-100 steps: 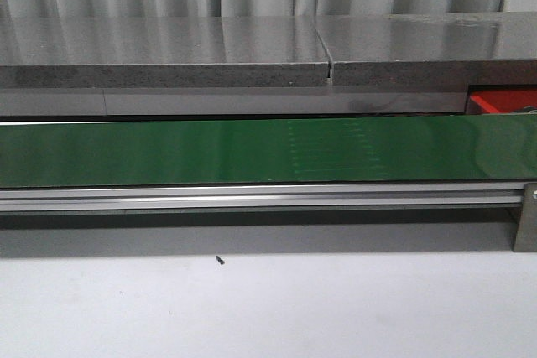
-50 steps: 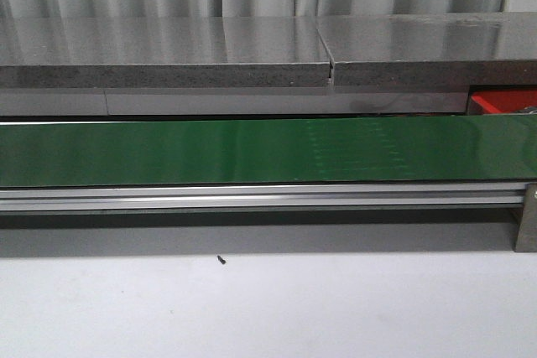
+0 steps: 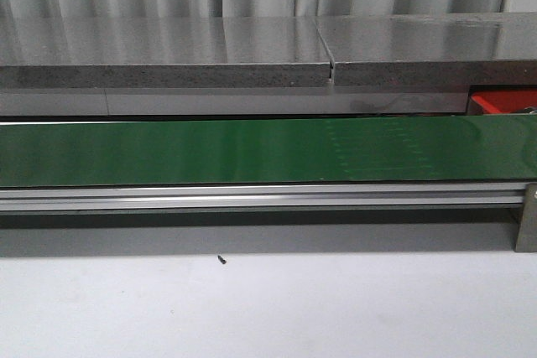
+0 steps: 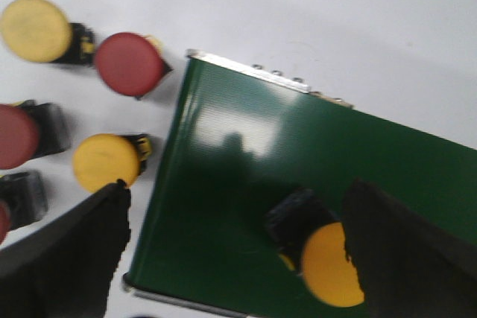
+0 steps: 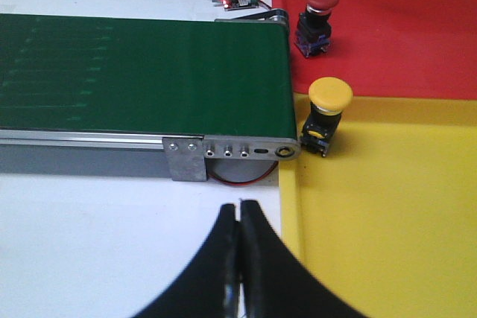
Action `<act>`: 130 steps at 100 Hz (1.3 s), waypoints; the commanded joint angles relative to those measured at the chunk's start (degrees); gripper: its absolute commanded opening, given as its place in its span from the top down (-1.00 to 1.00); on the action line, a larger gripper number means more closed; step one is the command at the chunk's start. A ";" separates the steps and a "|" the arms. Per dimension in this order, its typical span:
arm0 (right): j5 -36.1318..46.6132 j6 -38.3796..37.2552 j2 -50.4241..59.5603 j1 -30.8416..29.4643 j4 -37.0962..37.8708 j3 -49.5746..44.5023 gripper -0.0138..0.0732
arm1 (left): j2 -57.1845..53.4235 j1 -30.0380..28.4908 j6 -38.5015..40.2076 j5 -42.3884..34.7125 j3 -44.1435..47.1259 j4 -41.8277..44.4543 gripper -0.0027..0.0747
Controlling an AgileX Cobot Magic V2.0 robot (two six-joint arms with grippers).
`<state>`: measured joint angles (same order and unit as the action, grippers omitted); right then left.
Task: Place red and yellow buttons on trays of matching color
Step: 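Set the yellow button on the belt with the left gripper and release, then lower the left gripper onto a red-capped button and grasp it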
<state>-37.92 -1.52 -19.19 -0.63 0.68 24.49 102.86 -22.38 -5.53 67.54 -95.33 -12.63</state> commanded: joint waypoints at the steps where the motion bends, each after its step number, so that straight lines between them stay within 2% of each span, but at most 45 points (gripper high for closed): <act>1: 4.09 0.12 -0.19 -0.05 0.30 1.42 0.95 | -3.01 -2.93 -0.07 0.23 -1.41 -0.86 -0.53; 34: 4.09 0.12 -0.19 -0.05 0.30 1.42 0.95 | -3.01 -14.73 -1.16 -0.80 5.43 0.25 -0.53; 49: 4.09 0.12 -0.19 -0.05 0.30 1.42 0.95 | -2.91 -18.19 -2.41 -2.55 7.84 0.34 -0.53; 106: 4.09 0.12 -0.19 -0.05 0.30 1.42 0.95 | 5.50 -18.54 -3.97 -5.40 8.91 -1.15 -0.53; 130: 4.09 0.12 -0.19 -0.05 0.30 1.42 0.95 | 8.43 -18.54 -3.97 -9.07 8.91 -1.42 -0.51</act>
<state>-37.92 -1.52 -19.19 -0.63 0.68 24.49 113.46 -41.15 -9.33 60.23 -85.08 -12.65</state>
